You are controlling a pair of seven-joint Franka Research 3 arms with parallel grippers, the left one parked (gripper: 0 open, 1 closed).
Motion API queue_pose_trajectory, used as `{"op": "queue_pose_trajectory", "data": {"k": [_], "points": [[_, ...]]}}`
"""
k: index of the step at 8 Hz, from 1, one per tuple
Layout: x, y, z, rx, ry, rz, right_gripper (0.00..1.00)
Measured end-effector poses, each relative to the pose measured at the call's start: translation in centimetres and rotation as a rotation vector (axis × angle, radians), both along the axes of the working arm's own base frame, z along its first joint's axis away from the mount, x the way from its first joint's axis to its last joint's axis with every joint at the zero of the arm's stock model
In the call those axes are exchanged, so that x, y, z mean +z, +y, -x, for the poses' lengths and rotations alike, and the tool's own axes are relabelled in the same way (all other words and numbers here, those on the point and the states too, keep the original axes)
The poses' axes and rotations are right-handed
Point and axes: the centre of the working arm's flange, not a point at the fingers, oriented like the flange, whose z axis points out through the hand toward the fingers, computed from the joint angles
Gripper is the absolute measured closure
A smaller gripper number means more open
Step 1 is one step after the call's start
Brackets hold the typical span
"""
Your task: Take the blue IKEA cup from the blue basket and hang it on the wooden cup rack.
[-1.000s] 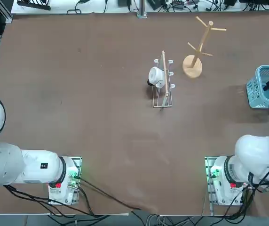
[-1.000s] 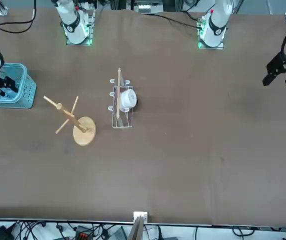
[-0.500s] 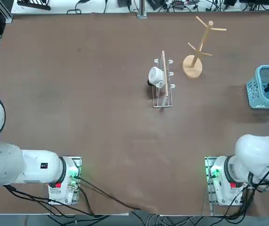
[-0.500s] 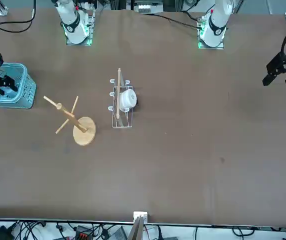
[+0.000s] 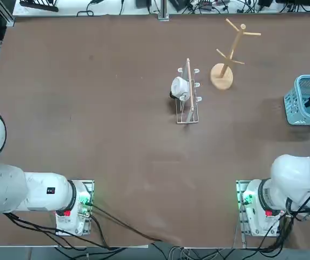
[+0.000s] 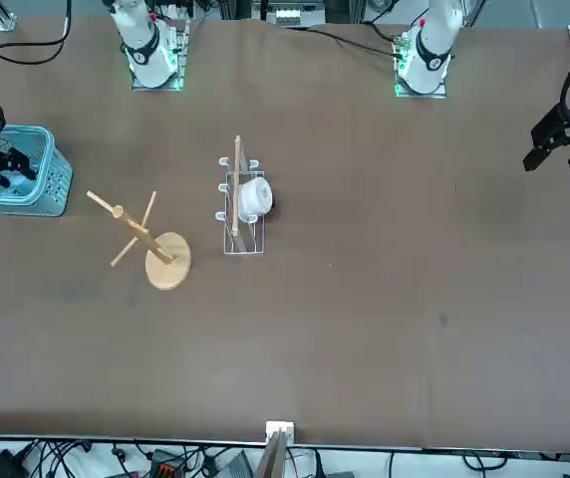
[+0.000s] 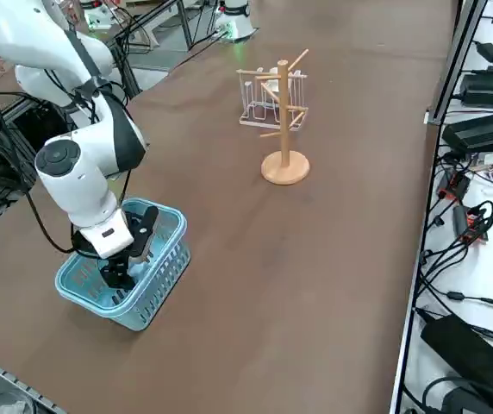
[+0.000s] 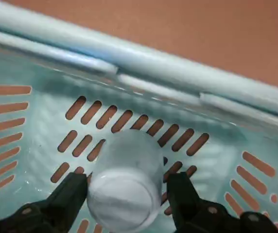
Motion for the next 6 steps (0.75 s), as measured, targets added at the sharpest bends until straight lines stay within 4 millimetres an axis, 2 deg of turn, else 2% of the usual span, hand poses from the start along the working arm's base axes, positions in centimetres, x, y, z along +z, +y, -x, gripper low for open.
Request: {"op": "queue_pose_trajectory", "data": {"k": [6], "points": [[-0.18, 0.17, 0.17, 0.005, 0.016, -0.015, 0.00]]}}
